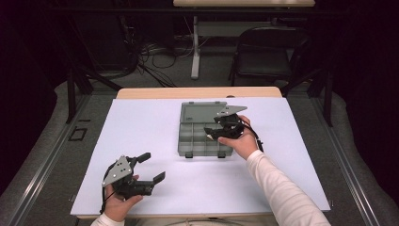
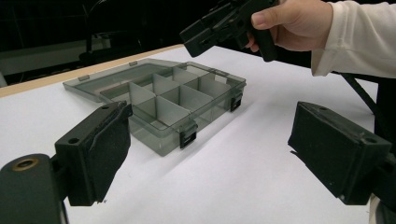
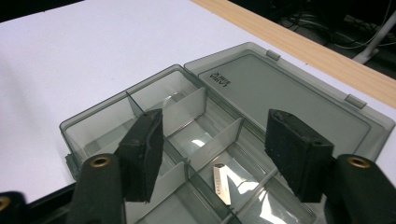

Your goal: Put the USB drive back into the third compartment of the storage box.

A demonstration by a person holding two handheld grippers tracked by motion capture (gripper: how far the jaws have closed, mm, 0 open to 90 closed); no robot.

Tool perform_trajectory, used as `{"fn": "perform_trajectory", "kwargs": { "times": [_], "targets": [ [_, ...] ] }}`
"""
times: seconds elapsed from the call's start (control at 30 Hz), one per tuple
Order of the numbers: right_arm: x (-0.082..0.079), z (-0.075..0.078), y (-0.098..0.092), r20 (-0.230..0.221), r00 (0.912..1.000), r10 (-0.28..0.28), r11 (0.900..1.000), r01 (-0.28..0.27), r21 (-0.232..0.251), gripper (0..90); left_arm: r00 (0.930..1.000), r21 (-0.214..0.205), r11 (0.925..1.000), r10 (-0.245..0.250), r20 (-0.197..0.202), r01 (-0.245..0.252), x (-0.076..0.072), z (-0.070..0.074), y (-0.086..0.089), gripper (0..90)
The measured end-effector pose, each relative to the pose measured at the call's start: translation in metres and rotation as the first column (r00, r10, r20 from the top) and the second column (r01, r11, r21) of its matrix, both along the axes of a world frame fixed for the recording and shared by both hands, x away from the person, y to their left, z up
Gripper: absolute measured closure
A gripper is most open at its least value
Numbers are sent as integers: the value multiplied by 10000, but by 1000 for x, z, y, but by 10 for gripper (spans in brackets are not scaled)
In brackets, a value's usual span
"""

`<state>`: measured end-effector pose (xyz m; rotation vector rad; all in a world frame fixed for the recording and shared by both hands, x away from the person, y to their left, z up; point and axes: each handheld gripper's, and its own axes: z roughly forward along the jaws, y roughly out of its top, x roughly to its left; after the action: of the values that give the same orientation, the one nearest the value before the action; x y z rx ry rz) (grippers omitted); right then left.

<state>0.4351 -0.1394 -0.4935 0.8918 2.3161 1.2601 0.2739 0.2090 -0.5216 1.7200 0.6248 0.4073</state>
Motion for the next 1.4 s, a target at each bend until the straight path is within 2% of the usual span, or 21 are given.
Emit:
{"fn": "perform_trajectory", "kwargs": {
  "times": [0.17,0.27,0.37,0.47,0.8,1.0,1.3,1.4],
  "targets": [
    [-7,5,-5,207,9988,-444,9990,442,73,263,10000,-25,10000,-21,-11,21,1,0,0,123],
    [-12,9,-9,158,9979,-624,9972,616,428,238,10000,-3,10000,-33,-27,33,1,0,-1,123],
    [-17,11,-10,156,9976,-672,9952,659,719,186,10000,-9,10000,-22,-47,22,2,0,-1,123],
    [-25,13,-12,103,9981,-614,9949,604,809,157,9999,2,10000,-32,-131,32,1,-1,0,122],
    [-50,18,-20,242,9973,-690,9859,645,1546,145,9999,-51,10000,12,-148,-13,1,-1,0,121],
    [-69,21,-31,578,9956,-738,9835,630,1693,146,9999,-61,10000,64,-130,-65,2,-1,0,119],
    [-95,19,-51,659,9935,-926,9756,773,2055,146,9998,-85,9999,144,-128,-145,2,-1,-1,113],
    [-104,16,-57,655,9930,-978,9774,834,1941,146,9998,-73,9998,170,-122,-171,2,-1,-1,112]
  ]
}}
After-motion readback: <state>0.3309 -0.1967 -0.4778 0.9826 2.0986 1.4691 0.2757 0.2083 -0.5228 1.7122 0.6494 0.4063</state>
